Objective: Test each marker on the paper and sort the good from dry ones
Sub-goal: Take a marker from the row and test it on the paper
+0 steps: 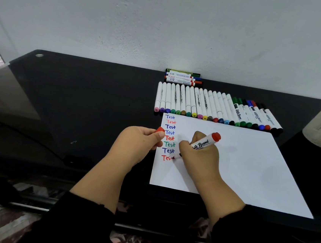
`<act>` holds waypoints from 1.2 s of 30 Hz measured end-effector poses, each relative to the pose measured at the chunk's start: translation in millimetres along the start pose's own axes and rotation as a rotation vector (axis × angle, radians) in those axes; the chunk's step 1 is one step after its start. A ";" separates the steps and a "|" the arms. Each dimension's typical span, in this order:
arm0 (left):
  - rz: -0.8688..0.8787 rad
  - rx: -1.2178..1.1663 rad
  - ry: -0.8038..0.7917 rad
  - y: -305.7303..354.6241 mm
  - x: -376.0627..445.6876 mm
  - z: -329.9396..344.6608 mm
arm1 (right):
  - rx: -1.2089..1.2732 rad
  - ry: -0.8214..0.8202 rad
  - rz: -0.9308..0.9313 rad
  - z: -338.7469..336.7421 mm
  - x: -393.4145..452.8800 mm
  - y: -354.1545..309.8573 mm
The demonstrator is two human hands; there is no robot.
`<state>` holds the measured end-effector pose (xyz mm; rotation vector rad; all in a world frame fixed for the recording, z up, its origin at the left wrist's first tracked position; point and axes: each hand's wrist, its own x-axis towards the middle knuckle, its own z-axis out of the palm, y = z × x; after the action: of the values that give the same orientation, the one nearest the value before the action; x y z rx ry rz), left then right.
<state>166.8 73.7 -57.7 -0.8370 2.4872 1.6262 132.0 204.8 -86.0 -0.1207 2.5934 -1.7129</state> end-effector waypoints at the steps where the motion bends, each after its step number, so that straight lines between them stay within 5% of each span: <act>1: -0.003 0.003 -0.003 -0.2 -0.1 -0.1 | 0.007 0.005 0.006 -0.3 0.4 0.1; 11: -0.009 0.020 -0.037 0.2 -0.4 -2.0 | 0.047 -0.016 0.034 -1.6 -0.4 -2.6; 21: 0.025 0.057 -0.201 2.9 -10.0 -6.8 | 0.589 0.059 0.187 -20.8 15.0 -13.5; 28: 0.117 0.092 -0.266 7.1 -15.0 0.6 | 0.496 -0.087 0.158 -19.1 6.6 -19.5; 36: 0.136 -0.124 -0.124 14.0 -19.3 12.1 | 0.542 -0.193 0.162 -40.1 9.2 -28.0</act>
<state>173.7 96.2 -45.1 -0.5688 2.4276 1.8306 121.4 229.9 -44.3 -0.0539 1.8730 -2.1393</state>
